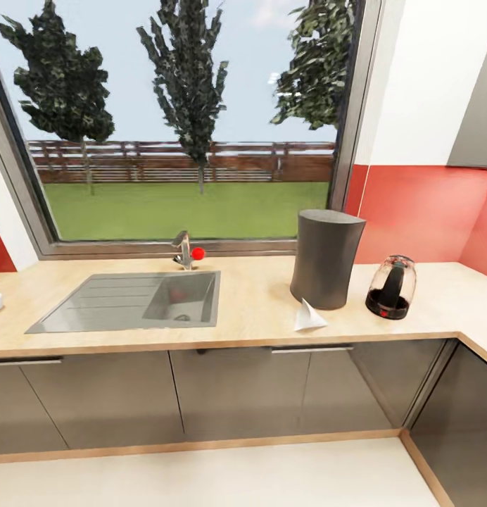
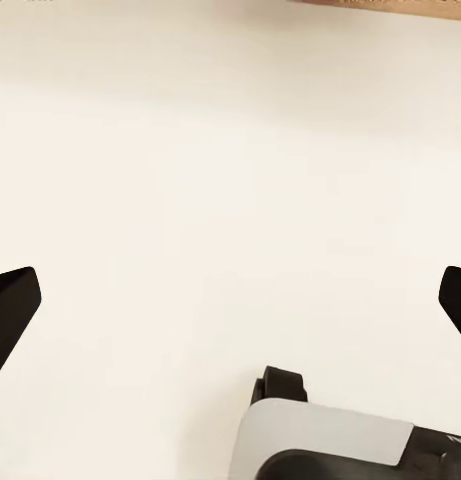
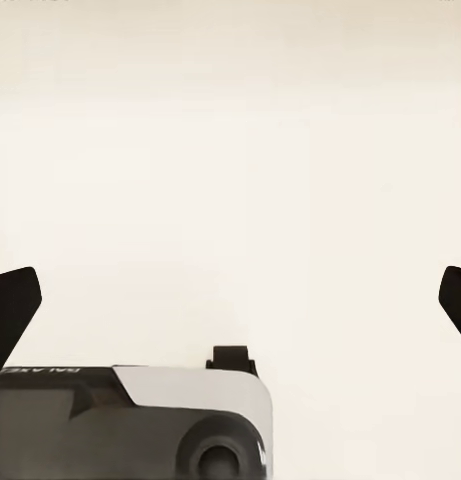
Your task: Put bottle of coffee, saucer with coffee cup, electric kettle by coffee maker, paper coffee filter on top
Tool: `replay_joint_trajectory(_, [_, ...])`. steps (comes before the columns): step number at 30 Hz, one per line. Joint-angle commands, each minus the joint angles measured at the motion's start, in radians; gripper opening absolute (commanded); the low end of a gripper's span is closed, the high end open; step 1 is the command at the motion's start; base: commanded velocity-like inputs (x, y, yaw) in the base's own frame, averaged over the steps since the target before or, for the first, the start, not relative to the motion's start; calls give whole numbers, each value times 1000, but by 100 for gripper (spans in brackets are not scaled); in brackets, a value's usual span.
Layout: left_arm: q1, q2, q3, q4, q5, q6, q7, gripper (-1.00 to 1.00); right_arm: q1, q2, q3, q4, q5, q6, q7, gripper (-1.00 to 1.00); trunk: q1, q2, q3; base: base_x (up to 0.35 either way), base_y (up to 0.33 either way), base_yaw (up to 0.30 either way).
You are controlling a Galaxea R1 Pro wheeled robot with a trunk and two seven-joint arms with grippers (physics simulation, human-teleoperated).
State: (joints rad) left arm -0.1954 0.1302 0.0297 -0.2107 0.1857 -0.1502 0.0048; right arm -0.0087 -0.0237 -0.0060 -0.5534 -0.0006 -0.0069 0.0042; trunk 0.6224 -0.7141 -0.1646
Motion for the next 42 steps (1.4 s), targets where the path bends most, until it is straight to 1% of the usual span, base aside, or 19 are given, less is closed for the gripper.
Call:
replay_joint_trajectory(1, [-1, 0, 3, 1, 3, -3, 0, 100, 0, 1, 0, 0, 0, -1, 0, 100, -4, 6, 2, 0, 0, 0])
replay_joint_trajectory(2, [-1, 0, 3, 1, 3, -3, 0, 100, 0, 2, 0, 0, -1, -1, 0, 100, -8, 13, 4, 0, 0, 0])
replay_joint_trajectory(3, [-1, 0, 3, 1, 3, -3, 0, 100, 0, 5, 1, 0, -14, -1, 0, 100, -11, 20, 6, 0, 0, 0])
replay_joint_trajectory(8, [-2, 0, 3, 1, 3, -3, 0, 100, 0, 5, 0, 0, -49, -1, 0, 100, -31, 55, 15, 0, 0, 0])
replay_joint_trajectory(10, [-2, 0, 3, 1, 3, -3, 0, 100, 0, 5, 0, 0, -54, -1, 0, 100, -38, 69, 18, 0, 0, 0])
replay_joint_trajectory(21, [-2, 0, 3, 1, 3, -3, 0, 100, 0, 5, 0, 0, -56, -1, 0, 100, -80, 146, 38, 0, 0, 0])
replay_joint_trajectory(42, [-2, 0, 3, 1, 3, -3, 0, 100, 0, 5, -2, 0, -56, -1, 0, 100, -161, 293, 103, 0, 0, 0])
